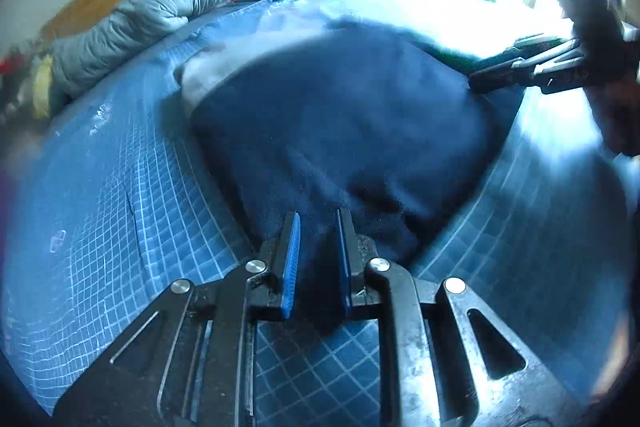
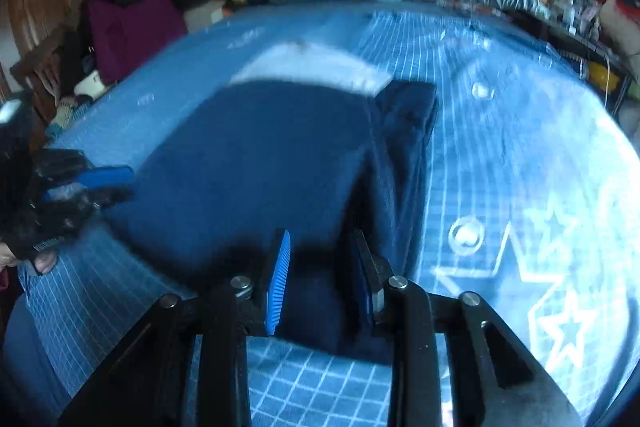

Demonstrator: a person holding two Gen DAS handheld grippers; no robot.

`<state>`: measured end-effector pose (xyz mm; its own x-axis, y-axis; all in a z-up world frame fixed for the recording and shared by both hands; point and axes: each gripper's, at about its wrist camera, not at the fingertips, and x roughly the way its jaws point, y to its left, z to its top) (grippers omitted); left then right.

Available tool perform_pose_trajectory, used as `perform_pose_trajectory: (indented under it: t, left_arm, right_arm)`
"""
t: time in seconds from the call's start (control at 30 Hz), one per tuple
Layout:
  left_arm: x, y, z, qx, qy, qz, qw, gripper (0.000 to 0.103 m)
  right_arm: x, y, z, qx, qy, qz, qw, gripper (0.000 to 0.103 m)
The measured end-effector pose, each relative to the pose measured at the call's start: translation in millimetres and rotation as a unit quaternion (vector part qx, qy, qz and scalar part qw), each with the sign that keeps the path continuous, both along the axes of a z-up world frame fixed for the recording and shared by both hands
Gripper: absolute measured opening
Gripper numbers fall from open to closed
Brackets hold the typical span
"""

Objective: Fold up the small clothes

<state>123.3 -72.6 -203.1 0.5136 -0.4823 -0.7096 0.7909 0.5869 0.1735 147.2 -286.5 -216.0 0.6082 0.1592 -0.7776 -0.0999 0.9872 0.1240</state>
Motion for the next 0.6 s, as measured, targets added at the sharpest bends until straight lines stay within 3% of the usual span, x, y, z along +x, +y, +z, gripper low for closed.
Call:
perform_pose_trajectory:
  t: [0.07, 0.17, 0.23, 0.3, 0.37, 0.43, 0.6]
  left_arm:
    - [0.3, 0.4, 6.6, 0.0, 0.003, 0.007, 1.0, 0.017]
    - [-8.1, 13.7, 21.7, -0.016, 0.015, 0.047, 0.9986, 0.028]
    - [-12.9, 25.7, 27.1, -0.021, 0.015, 0.089, 0.9957, 0.059]
    - [-22.1, 44.0, 32.8, -0.035, 0.018, 0.135, 0.9901, 0.072]
    - [-27.6, 54.3, 28.5, -0.041, 0.025, 0.17, 0.9842, 0.072]
    - [-27.8, 59.1, 21.4, -0.047, 0.044, 0.208, 0.976, 0.073]
    - [-27.4, 52.4, -4.7, -0.029, 0.081, 0.247, 0.9651, 0.075]
  right_arm:
    - [-0.1, 0.4, -17.9, -0.01, 0.027, 0.001, 1.0, 0.031]
    - [-7.3, -0.6, -8.5, -0.017, 0.016, -0.008, 1.0, 0.034]
    - [-15.3, -1.2, 5.6, -0.022, 0.0, -0.018, 1.0, 0.041]
    - [-30.4, -1.7, 21.8, -0.014, -0.016, -0.032, 0.999, 0.055]
    - [-48.1, 1.0, 32.3, -0.016, -0.019, -0.047, 0.999, 0.076]
    - [-62.9, 4.8, 34.4, -0.023, -0.01, -0.065, 0.998, 0.085]
    - [-91.5, 15.7, 13.4, -0.027, 0.043, -0.111, 0.993, 0.089]
